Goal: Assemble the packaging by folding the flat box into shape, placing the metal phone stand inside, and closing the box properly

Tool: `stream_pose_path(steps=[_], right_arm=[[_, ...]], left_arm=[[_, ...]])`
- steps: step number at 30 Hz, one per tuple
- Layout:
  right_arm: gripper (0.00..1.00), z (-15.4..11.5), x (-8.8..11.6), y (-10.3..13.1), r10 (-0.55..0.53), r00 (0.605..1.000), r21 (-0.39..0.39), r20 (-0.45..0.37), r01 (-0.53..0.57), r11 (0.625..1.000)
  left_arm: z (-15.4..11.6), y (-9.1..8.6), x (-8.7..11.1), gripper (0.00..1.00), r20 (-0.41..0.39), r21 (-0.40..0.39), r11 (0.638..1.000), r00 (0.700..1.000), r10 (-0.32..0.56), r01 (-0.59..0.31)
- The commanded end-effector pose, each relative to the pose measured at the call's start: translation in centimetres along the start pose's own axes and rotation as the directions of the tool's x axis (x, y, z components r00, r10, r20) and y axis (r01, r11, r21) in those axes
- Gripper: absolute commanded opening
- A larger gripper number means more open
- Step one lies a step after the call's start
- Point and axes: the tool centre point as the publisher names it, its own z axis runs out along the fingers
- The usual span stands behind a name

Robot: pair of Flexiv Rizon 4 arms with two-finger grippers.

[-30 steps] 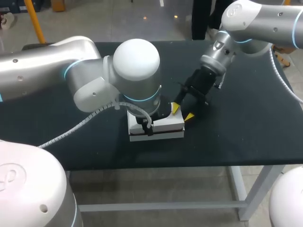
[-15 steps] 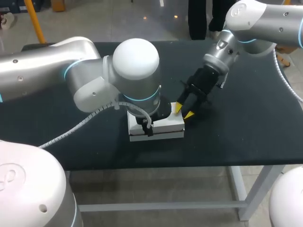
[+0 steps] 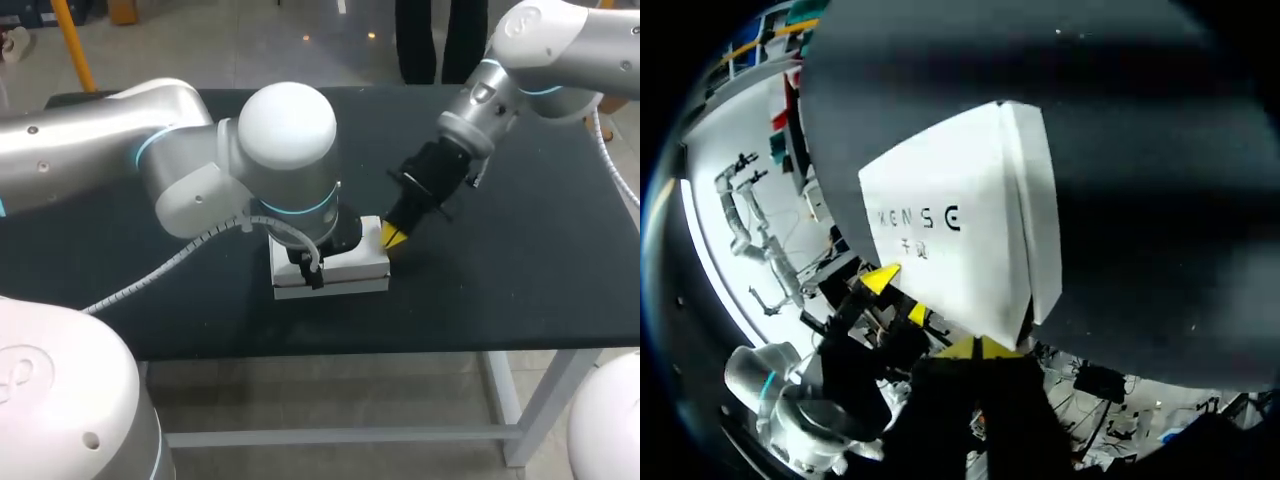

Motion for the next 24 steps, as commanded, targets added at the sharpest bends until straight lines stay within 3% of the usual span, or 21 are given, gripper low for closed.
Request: stream_pose_path(steps=[1, 24], right_arm=[[0.0, 0.7, 0.1, -0.8, -0.012, 1.0, -0.06, 0.008, 0.013, 0.998], [0.0, 2.2, -1.0, 0.0, -0.03, 0.999, -0.064, 0.019, 0.031, 0.997]], left_arm=[[0.0, -0.1, 0.1, 0.45, 0.003, -0.006, 1.0, 1.0, -0.001, 0.001], [0.1, 0.1, 0.3, 0.46, -0.007, -0.013, 1.0, 1.0, 0.004, -0.004]])
